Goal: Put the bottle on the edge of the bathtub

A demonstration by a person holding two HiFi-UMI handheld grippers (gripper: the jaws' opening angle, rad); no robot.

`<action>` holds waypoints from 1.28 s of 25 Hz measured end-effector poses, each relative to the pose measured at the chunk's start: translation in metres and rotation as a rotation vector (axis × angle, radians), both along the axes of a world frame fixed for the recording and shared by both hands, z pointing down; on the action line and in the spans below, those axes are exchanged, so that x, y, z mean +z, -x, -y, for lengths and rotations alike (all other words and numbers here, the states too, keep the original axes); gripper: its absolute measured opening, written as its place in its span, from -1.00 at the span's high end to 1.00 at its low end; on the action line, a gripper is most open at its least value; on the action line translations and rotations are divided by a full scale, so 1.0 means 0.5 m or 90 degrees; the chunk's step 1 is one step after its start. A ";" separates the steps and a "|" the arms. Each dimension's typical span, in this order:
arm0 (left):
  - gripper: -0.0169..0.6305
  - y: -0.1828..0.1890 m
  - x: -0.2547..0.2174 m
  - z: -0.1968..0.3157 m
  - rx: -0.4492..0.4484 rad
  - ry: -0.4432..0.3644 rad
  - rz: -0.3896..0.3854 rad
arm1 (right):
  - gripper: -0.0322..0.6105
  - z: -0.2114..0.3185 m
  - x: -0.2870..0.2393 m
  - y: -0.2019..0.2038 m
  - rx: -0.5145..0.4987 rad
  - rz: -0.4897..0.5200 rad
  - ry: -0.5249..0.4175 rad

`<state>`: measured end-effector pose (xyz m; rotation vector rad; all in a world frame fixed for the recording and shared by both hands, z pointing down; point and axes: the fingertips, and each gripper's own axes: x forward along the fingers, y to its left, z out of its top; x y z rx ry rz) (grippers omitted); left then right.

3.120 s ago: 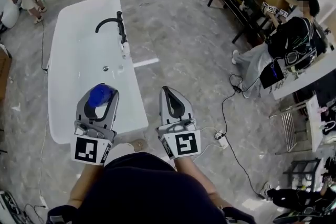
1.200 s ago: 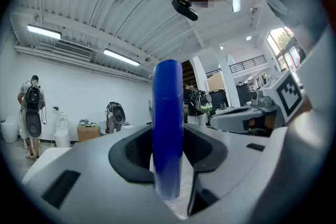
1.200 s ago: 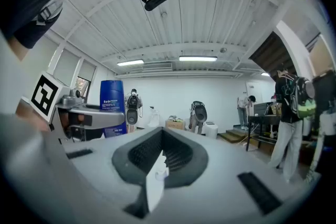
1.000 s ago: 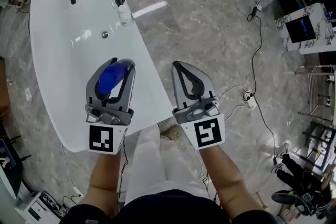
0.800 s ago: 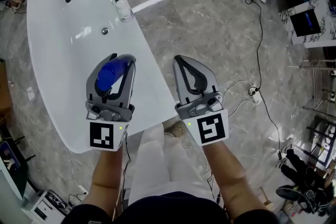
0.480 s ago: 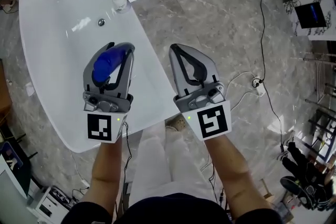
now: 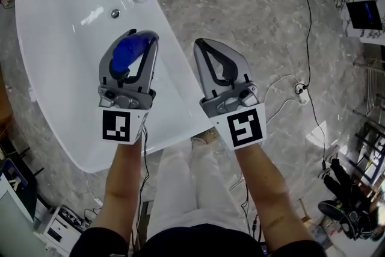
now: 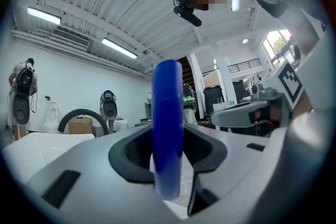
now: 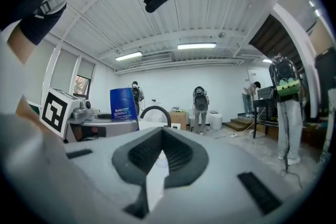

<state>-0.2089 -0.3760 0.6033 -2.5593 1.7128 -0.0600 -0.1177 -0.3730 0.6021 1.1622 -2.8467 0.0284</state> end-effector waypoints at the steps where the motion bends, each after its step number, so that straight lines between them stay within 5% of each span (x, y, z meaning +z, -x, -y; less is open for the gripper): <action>1: 0.47 0.003 0.008 0.006 0.002 -0.001 0.001 | 0.89 0.004 0.006 0.004 0.001 0.000 0.000; 32: 0.47 0.057 0.237 0.162 0.029 0.036 0.016 | 0.89 0.063 0.168 0.070 -0.004 -0.029 0.046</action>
